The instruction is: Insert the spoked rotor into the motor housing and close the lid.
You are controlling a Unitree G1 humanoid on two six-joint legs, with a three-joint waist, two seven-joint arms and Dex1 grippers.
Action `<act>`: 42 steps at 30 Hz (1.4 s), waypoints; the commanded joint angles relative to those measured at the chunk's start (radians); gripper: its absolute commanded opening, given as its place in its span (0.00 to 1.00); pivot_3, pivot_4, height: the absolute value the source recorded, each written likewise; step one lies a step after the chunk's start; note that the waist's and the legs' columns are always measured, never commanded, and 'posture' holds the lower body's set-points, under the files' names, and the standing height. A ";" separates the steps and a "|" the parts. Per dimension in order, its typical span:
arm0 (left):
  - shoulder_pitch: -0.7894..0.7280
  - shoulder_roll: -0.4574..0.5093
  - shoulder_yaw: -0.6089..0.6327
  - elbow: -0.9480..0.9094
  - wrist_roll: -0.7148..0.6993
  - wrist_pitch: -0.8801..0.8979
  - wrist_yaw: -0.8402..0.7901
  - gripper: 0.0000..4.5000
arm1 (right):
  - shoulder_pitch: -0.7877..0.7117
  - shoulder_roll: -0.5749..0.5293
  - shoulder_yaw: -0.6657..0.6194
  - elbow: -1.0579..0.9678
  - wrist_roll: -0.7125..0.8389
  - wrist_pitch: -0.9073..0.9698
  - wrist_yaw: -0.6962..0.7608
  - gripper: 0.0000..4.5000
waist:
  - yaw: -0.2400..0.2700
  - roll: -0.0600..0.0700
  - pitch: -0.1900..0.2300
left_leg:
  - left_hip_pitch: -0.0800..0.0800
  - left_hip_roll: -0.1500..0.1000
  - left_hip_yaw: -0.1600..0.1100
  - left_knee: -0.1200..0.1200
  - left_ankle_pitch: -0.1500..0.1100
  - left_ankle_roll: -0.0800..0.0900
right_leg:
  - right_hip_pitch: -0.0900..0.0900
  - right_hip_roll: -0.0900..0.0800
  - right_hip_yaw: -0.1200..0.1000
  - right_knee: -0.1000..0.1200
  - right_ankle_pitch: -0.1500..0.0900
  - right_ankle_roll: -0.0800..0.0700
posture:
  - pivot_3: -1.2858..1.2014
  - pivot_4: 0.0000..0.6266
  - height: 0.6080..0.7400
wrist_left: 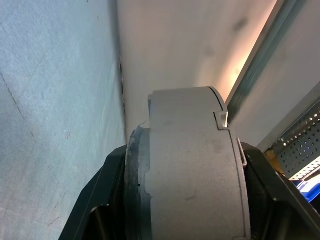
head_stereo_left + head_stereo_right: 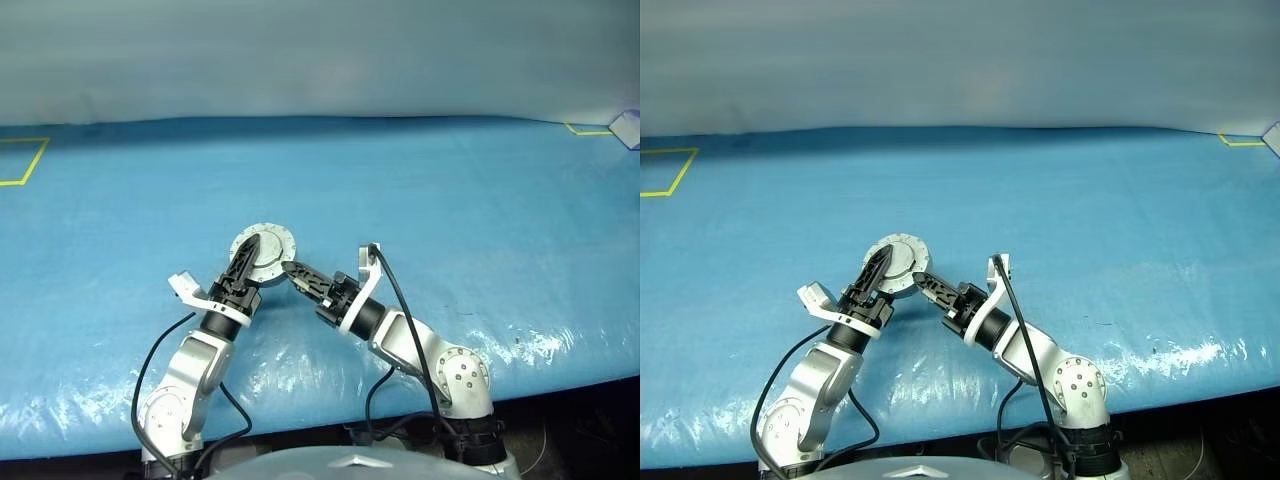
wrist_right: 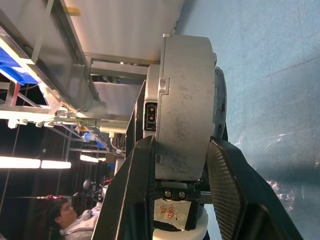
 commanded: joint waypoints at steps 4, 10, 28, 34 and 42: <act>-0.008 -0.032 -0.027 -0.030 -0.013 0.002 0.013 0.54 | 0.012 -0.020 -0.013 -0.028 -0.065 -0.008 0.056 0.69 | 0.001 0.000 0.000 | 0.000 0.000 0.000 0.000 0.000 0.000 | 0.000 0.000 0.000 0.000 0.000 0.000 | 0.52 0.24 1.00; -0.037 -0.013 0.000 -0.028 0.060 -0.043 0.061 0.54 | -0.007 -0.222 0.131 -0.092 -0.534 -0.067 0.205 1.00 | 0.003 0.002 -0.001 | 0.000 0.000 0.001 0.001 0.000 0.000 | 0.000 0.000 0.001 0.000 0.000 0.000 | 0.52 0.24 1.00; -0.787 0.233 0.286 0.837 0.503 -0.188 -0.055 0.54 | 0.055 -0.246 0.295 -0.013 -1.295 -0.562 0.482 1.00 | 0.024 -0.003 -0.004 | 0.007 -0.001 0.001 0.002 0.001 0.000 | 0.008 0.001 0.002 -0.001 0.007 -0.002 | 0.52 0.24 1.00; -0.926 0.241 0.325 1.094 0.612 -0.173 -0.116 0.54 | 0.089 -0.208 0.275 -0.028 -1.360 -0.539 0.446 1.00 | 0.012 -0.003 -0.004 | 0.007 -0.001 0.001 0.000 0.001 0.000 | 0.007 0.001 0.002 -0.003 0.010 0.002 | 0.52 0.24 1.00; -0.752 0.211 0.385 0.933 0.623 -0.059 -0.049 0.99 | 0.133 -0.188 0.249 -0.048 -1.394 -0.527 0.447 1.00 | -0.009 -0.002 -0.005 | 0.014 0.001 0.004 -0.002 0.001 0.000 | 0.012 0.001 0.004 -0.002 0.007 0.007 | 0.52 0.24 1.00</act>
